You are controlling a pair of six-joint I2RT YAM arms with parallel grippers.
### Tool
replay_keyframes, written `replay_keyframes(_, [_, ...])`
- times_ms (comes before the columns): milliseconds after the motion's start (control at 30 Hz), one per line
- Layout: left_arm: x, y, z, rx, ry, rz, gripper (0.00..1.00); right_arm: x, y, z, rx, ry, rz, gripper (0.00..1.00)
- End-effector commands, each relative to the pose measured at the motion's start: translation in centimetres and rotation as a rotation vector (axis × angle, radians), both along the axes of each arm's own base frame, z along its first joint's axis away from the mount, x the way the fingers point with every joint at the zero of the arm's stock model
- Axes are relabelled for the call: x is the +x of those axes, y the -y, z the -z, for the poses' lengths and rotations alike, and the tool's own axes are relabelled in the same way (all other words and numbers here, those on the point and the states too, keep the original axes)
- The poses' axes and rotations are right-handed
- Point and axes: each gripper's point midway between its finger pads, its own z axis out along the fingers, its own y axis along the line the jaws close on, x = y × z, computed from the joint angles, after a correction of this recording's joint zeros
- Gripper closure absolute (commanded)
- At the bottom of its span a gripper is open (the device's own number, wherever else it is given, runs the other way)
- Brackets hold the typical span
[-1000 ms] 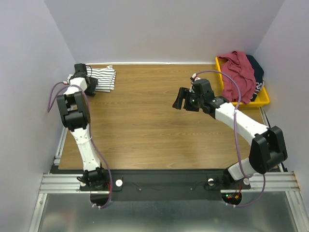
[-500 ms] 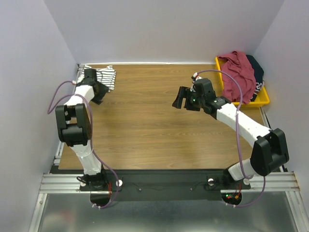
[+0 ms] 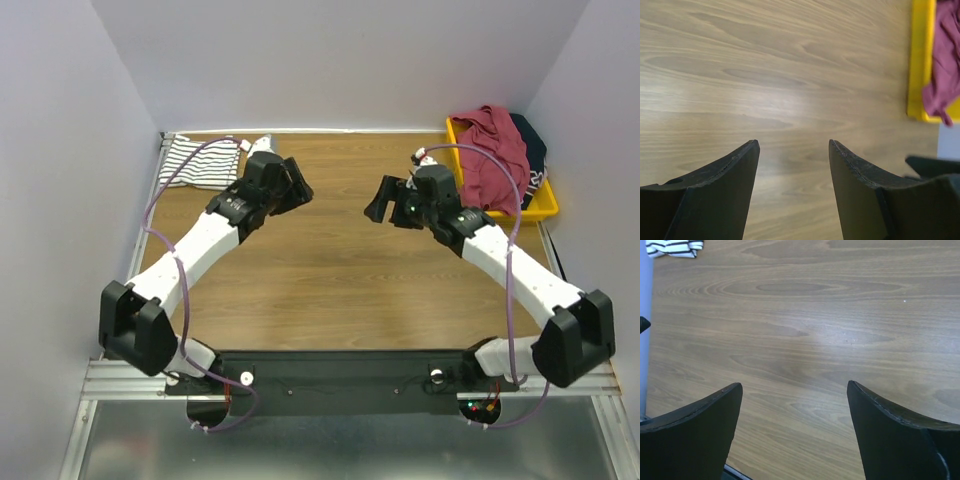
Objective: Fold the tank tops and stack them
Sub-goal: Neatly place the folded tank top to the corner
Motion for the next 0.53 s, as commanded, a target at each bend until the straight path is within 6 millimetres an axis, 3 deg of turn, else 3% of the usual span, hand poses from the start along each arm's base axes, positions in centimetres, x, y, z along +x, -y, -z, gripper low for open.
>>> replay_keyframes(0, [-2.4, 1.3, -3.0, 0.091, 0.121, 0.083, 0.31, -0.4, 1.5, -2.2, 0.009, 0.081, 0.068, 0.07])
replay_keyframes(67, [-3.4, 2.3, -3.4, 0.109, 0.145, 0.138, 0.31, -1.0, 2.1, -2.8, 0.015, 0.102, 0.086, 0.05])
replay_keyframes(267, [-6.7, 4.5, -5.7, 0.092, 0.249, 0.285, 0.31, -2.9, 4.0, -1.6, 0.018, 0.096, 0.150, 0.00])
replay_keyframes(500, [-7.5, 5.1, -6.4, 0.078, 0.272, 0.347, 0.31, -3.7, 5.4, -1.2, 0.000, 0.104, 0.197, 0.00])
